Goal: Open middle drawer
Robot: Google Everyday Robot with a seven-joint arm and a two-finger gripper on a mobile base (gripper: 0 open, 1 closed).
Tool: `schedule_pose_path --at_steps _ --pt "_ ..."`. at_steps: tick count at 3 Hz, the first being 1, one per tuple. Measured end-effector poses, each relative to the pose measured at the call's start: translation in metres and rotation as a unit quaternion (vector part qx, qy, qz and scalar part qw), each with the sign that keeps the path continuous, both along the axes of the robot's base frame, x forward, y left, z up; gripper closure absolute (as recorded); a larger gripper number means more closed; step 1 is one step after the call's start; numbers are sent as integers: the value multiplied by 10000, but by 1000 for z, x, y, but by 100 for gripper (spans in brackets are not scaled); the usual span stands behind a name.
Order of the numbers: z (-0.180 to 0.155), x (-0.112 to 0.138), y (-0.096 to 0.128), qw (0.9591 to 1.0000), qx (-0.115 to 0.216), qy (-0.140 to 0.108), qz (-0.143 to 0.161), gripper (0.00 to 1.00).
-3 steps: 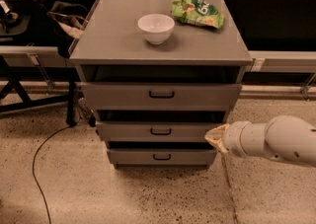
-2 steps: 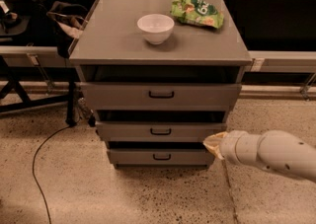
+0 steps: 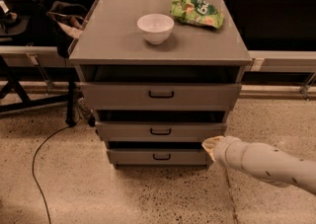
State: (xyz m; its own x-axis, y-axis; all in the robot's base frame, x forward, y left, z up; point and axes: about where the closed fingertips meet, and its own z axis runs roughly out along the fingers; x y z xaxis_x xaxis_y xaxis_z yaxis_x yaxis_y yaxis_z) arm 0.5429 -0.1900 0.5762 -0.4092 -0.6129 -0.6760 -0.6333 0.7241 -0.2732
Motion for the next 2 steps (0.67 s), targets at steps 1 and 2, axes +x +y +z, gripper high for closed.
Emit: schedule_pose_path --at_steps 1,2 --pt "-14 33 13 9998 -189 -70 -53 100" --pt "-14 33 13 9998 -189 -70 -53 100"
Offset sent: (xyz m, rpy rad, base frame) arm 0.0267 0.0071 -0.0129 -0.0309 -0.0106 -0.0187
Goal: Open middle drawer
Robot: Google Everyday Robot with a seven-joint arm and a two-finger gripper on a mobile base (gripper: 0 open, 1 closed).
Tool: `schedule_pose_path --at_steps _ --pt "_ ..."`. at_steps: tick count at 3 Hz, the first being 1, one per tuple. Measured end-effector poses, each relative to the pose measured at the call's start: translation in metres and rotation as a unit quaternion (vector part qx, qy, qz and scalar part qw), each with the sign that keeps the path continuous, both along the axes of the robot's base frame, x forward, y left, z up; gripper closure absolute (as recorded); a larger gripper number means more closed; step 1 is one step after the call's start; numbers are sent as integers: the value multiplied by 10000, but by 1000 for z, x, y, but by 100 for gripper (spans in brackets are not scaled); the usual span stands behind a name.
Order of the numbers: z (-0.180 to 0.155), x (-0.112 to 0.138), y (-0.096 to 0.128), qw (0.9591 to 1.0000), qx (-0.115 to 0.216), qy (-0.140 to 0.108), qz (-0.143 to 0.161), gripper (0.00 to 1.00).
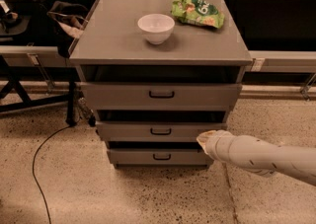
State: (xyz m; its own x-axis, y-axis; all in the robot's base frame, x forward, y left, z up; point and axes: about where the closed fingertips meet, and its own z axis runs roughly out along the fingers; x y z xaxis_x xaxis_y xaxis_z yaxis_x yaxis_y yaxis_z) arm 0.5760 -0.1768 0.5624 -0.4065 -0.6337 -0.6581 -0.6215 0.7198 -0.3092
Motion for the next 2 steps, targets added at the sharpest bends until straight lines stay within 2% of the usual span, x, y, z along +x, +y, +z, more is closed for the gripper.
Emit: schedule_pose_path --at_steps 1,2 --pt "-3 0 -1 9999 121 20 -34 100" --pt "-15 12 -5 9991 386 -180 -64 100"
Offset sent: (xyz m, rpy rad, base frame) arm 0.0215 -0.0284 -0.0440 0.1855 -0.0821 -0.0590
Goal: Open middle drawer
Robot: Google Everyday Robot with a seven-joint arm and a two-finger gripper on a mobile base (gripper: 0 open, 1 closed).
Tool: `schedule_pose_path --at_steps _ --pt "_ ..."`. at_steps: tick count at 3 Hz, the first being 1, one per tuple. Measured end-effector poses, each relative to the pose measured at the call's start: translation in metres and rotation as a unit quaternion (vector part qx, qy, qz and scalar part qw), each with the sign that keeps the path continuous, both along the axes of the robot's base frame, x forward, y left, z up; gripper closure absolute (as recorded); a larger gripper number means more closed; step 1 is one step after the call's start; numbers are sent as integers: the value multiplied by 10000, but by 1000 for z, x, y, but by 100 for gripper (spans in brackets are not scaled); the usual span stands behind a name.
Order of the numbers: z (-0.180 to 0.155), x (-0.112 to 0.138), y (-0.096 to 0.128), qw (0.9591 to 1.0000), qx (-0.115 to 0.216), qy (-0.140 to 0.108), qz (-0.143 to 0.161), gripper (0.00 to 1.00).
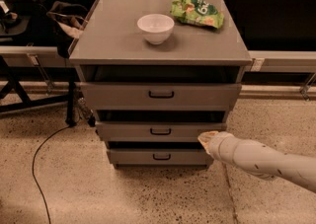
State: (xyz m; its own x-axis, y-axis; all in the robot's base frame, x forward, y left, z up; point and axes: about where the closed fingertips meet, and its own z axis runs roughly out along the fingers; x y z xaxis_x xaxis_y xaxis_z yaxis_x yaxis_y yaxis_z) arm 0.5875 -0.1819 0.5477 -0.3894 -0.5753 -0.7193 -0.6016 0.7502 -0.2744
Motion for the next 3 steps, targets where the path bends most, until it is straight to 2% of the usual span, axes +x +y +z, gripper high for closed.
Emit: schedule_pose_path --at_steps 1,2,3 --pt "-17 13 -8 9990 332 -269 118 100" --pt "-28 39 -13 9964 564 -511 380 100" --pt "-28 38 -13 9964 564 -510 380 100"
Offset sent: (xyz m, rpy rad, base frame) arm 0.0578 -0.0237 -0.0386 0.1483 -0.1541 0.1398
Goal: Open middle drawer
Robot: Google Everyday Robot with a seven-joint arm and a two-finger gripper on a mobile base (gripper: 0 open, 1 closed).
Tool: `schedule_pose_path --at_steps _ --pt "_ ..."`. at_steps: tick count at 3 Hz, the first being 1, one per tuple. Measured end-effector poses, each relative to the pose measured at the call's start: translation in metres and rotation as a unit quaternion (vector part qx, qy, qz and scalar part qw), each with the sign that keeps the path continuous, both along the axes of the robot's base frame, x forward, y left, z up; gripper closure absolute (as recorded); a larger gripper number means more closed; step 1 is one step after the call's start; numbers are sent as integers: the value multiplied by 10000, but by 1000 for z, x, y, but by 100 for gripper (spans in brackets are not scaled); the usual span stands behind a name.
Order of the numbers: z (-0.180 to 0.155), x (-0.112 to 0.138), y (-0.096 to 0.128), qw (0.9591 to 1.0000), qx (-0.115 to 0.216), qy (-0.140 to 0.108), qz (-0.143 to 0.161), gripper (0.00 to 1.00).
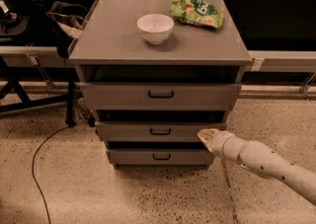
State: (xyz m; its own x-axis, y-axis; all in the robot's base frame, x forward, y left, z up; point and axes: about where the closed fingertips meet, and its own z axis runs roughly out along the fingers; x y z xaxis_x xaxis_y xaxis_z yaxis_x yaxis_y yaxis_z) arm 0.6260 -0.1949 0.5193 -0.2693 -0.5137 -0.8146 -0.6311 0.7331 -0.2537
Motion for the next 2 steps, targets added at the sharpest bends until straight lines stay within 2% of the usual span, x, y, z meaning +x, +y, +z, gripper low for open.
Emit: schedule_pose_path --at_steps 1,2 --pt "-3 10 -2 9999 45 -50 -108 100" --pt "-5 37 -13 9993 74 -199 -309 100"
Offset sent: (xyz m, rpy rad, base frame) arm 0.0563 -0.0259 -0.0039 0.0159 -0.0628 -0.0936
